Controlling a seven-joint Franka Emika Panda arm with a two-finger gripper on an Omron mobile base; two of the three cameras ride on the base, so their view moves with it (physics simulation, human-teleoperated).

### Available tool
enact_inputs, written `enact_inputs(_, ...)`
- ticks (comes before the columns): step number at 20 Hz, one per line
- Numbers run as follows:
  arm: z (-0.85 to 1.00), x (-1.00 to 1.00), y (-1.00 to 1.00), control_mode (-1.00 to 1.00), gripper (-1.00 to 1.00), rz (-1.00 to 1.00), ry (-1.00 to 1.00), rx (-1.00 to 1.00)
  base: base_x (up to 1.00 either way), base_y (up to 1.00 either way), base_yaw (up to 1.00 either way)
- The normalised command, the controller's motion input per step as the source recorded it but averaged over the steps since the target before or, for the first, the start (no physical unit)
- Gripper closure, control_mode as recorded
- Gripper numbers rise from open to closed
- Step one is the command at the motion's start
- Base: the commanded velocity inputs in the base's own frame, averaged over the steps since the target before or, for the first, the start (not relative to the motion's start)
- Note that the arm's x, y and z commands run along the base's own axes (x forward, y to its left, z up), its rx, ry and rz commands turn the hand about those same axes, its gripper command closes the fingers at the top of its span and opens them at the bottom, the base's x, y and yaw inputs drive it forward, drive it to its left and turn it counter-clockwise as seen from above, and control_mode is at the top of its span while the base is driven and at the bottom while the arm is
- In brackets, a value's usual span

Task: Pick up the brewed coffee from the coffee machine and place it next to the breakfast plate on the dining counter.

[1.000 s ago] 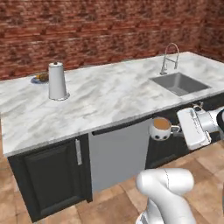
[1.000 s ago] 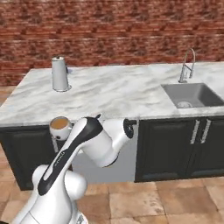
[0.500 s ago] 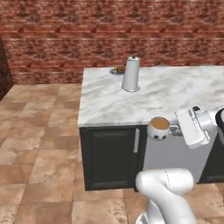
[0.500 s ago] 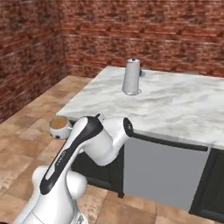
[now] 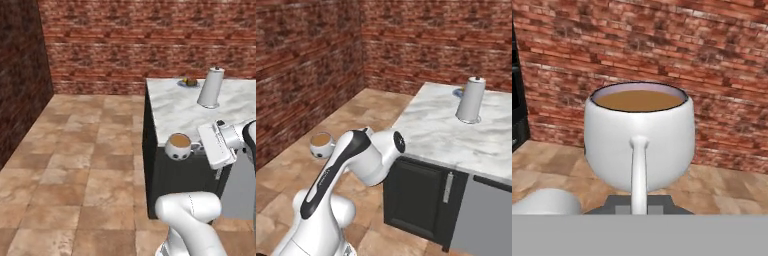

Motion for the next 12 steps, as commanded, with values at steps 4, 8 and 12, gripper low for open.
enact_inputs(4,0.0,0.0,0.0,1.0,1.0,0.0,0.0,0.0,0.97,1.0,0.0)
enact_inputs(8,0.0,0.0,0.0,1.0,1.0,0.0,0.0,0.0,1.0,1.0,-0.11)
enact_inputs(12,0.0,0.0,0.0,1.0,1.0,0.0,0.0,0.0,1.0,1.0,-0.37)
